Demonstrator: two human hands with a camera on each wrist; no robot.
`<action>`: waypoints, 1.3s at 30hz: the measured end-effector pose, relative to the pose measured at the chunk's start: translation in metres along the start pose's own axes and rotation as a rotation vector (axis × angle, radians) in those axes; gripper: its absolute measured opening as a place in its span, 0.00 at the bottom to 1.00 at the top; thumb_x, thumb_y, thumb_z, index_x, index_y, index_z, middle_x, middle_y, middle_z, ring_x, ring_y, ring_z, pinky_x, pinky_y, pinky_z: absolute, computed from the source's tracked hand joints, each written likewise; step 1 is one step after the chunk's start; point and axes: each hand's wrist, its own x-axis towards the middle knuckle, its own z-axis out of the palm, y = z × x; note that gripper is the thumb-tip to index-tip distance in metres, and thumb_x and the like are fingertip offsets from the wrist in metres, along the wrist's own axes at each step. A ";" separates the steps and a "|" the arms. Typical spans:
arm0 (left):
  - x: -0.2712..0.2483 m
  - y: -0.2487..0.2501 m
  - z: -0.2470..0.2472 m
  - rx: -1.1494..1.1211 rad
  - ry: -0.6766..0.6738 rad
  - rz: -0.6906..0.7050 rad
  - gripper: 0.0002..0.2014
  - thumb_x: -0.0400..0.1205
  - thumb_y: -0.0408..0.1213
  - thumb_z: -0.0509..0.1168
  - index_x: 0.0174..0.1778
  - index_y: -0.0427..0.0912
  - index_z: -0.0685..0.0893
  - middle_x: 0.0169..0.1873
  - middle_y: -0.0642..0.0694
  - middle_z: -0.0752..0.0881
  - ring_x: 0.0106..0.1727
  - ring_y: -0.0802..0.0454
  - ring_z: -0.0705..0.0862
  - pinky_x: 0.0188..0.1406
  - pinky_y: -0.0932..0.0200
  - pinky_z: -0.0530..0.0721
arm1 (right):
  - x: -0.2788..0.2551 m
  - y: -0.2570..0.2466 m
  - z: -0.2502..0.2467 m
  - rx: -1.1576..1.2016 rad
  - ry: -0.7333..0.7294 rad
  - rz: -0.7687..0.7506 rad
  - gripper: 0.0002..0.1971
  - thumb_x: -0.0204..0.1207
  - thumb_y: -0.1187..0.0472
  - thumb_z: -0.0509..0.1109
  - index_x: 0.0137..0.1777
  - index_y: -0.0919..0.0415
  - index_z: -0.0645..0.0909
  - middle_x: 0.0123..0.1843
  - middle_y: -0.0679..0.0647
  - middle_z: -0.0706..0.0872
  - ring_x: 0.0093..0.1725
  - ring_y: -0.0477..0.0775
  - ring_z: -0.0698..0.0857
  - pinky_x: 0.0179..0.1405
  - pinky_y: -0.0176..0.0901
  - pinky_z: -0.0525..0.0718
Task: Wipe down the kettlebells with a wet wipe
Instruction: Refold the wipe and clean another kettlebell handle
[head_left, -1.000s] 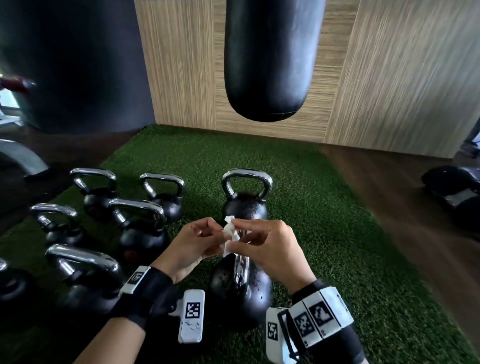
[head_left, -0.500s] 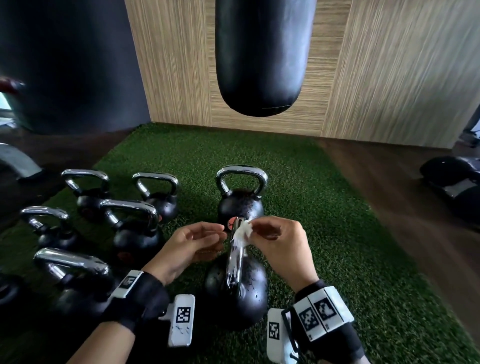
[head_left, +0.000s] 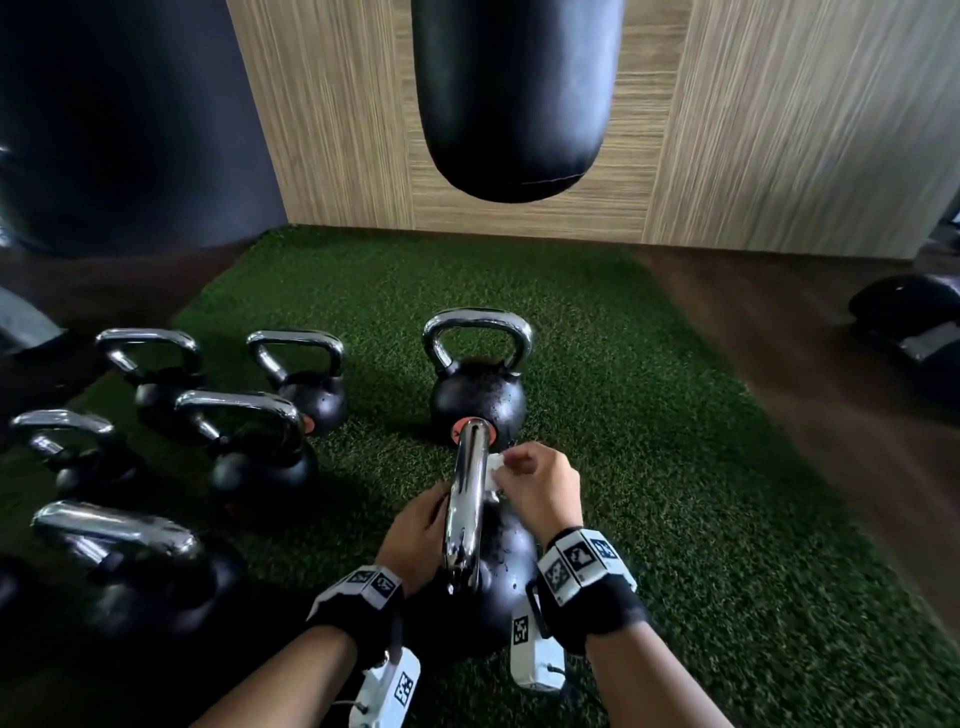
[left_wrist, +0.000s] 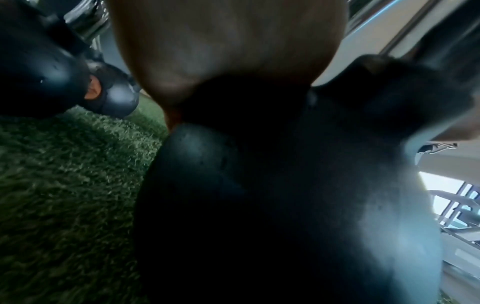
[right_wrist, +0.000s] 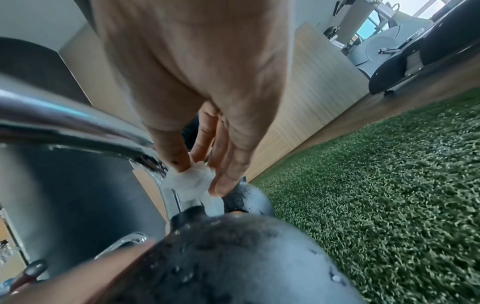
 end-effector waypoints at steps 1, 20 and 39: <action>0.000 0.002 0.000 0.009 -0.005 0.013 0.20 0.83 0.44 0.60 0.66 0.40 0.85 0.57 0.35 0.90 0.60 0.35 0.88 0.66 0.39 0.83 | 0.003 0.003 0.004 0.003 -0.004 0.018 0.09 0.72 0.61 0.79 0.52 0.54 0.91 0.44 0.42 0.90 0.44 0.42 0.88 0.50 0.35 0.85; -0.002 -0.005 0.003 -0.084 0.067 -0.095 0.12 0.83 0.41 0.63 0.59 0.45 0.89 0.54 0.37 0.92 0.60 0.33 0.88 0.62 0.40 0.85 | 0.027 0.002 0.015 0.290 -0.008 -0.049 0.09 0.75 0.58 0.81 0.55 0.51 0.92 0.48 0.52 0.95 0.48 0.55 0.93 0.52 0.61 0.91; -0.001 -0.002 0.004 -0.067 0.064 -0.098 0.11 0.87 0.30 0.66 0.55 0.52 0.88 0.48 0.53 0.91 0.53 0.52 0.88 0.56 0.59 0.82 | -0.028 -0.026 -0.049 0.280 -0.281 -0.285 0.12 0.69 0.63 0.84 0.54 0.60 0.93 0.48 0.49 0.95 0.44 0.47 0.94 0.46 0.41 0.91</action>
